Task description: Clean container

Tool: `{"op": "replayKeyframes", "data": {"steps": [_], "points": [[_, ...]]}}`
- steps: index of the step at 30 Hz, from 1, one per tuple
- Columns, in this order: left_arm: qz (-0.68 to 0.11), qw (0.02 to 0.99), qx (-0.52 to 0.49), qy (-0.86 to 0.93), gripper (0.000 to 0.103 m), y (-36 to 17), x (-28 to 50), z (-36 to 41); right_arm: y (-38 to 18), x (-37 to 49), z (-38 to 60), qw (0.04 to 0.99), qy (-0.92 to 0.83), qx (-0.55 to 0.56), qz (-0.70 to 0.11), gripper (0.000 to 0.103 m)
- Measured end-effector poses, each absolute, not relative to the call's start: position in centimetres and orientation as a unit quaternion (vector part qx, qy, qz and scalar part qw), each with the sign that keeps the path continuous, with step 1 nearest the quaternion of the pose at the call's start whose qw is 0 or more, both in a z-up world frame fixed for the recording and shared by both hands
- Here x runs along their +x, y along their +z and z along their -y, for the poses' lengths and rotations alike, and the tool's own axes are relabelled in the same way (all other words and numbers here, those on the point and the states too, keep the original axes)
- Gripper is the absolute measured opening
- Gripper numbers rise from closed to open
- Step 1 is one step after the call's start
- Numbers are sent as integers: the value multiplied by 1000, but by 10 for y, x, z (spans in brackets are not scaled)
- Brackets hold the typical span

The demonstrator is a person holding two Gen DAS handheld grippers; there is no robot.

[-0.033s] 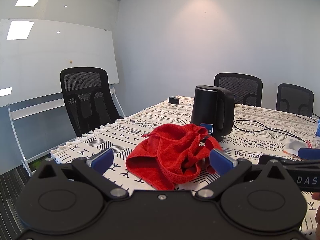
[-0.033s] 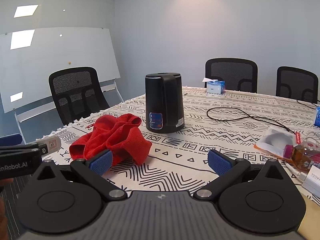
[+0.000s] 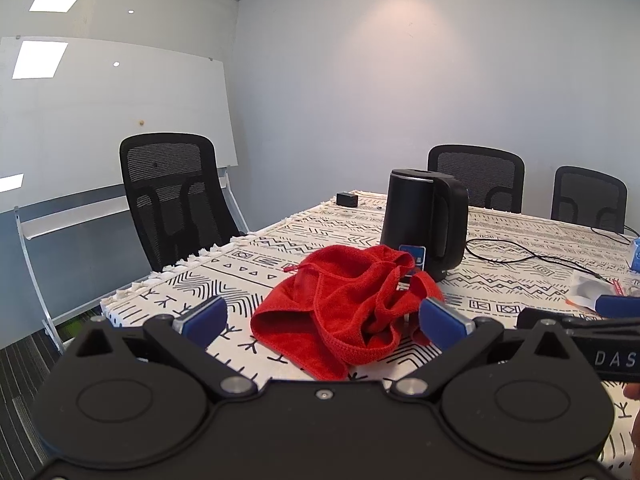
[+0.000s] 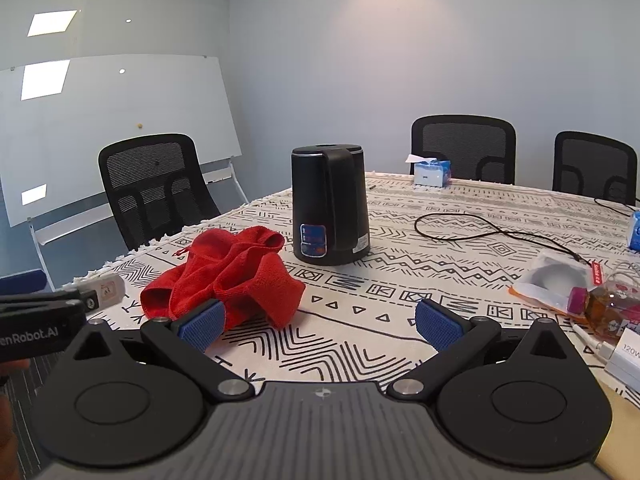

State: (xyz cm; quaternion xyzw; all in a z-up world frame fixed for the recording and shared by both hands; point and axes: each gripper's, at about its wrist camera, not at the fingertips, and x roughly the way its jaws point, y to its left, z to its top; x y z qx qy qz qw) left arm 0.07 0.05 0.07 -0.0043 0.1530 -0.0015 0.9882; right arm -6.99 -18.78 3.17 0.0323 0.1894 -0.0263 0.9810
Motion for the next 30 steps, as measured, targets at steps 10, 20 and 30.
{"op": "replayKeyframes", "data": {"steps": [10,20,30], "points": [[-137,991,0,0,103,1,-20,2,33,-75,179,984,-27,31,-174,103],[-150,989,-13,-2,103,-1,-15,-11,35,-77,172,984,-27,24,-173,103],[-146,989,-9,-1,103,1,-19,-6,34,-79,174,984,-25,27,-173,103]]}}
